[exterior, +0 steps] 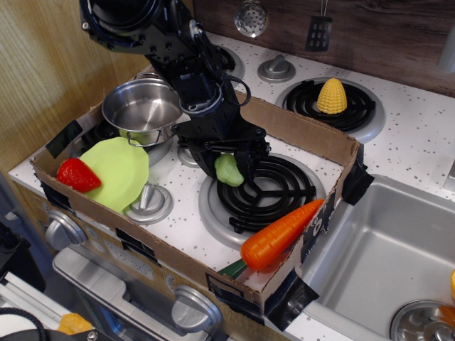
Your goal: Take broccoli out of pan
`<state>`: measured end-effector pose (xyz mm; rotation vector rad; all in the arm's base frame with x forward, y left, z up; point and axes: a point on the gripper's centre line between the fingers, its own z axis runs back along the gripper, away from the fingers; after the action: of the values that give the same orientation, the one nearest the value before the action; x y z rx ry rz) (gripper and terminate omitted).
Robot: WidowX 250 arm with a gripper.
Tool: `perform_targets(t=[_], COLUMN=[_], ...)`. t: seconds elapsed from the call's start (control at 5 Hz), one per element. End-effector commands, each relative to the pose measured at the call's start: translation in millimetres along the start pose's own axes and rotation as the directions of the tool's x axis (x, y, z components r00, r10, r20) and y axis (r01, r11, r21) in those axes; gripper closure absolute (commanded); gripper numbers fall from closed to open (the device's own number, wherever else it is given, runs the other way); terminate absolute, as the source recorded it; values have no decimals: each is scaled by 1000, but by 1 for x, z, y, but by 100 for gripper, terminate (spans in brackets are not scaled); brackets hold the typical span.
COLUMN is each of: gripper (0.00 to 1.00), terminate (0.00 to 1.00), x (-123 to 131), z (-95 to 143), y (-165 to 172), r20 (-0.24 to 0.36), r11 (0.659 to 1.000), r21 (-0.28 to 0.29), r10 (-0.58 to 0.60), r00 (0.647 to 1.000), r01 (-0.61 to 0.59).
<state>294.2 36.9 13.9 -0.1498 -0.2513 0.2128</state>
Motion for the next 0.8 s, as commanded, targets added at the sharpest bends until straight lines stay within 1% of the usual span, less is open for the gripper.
perform_targets(t=[0.0,0.2,0.4,0.6], gripper=[0,0,0,0], terminate=[0,0,0,0], x=[26,33,38,43], z=[20,44,71,97], y=[-13,-13,-9,-7], r20=[44,42,44,44], r11=[996,987,968,943], r21=[81,160,248,332], r10=[-34,-28,-40,-45], r00=[998,999,998,998], r01=[30,21,28,28])
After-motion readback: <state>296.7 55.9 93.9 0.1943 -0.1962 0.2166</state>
